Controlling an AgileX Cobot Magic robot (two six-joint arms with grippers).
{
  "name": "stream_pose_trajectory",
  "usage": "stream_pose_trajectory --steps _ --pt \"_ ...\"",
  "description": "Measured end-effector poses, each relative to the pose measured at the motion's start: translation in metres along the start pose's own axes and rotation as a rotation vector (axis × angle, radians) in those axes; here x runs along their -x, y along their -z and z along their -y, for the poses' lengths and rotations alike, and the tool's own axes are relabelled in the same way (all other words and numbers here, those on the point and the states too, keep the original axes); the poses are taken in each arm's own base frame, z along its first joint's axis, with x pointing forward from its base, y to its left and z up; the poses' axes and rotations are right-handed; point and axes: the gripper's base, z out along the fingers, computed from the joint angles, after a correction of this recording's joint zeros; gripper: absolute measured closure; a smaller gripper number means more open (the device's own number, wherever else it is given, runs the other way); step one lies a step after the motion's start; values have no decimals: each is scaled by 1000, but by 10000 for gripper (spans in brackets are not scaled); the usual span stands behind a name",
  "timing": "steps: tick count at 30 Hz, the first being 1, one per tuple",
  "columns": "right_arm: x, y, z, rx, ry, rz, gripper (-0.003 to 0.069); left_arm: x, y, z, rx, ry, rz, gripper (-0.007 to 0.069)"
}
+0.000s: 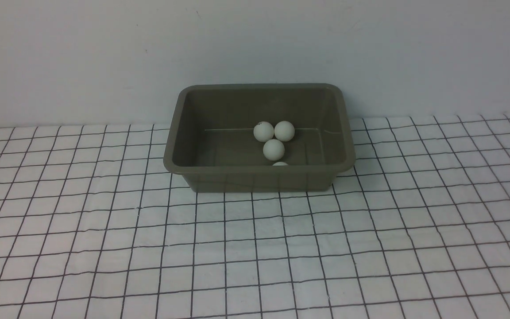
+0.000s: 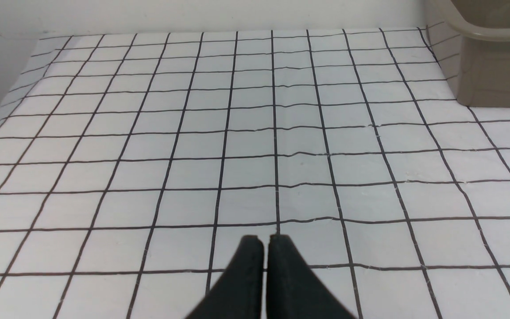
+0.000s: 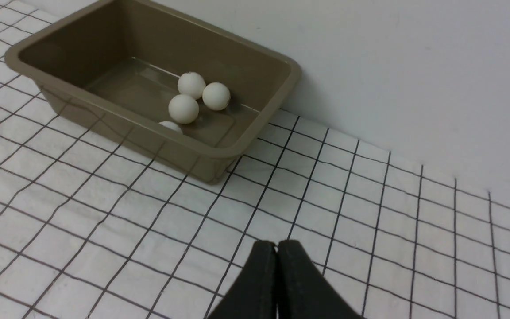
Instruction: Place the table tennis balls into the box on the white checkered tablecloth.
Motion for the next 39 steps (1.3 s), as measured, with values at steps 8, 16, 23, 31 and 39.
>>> stream_pose_trajectory --steps 8,16,23,31,39 --pt "-27 -11 -7 20 -6 -41 675 0 0 0 0 0 0 629" --pt "-36 -12 -7 13 -3 -110 676 0 0 0 0 0 0 629" --pt "-38 -12 -6 4 -8 -129 676 0 0 0 0 0 0 629" --pt "-54 2 16 -194 -315 -84 676 0 0 0 0 0 0 629" --pt "-116 6 2 -270 -329 68 676 0 0 0 0 0 0 629"
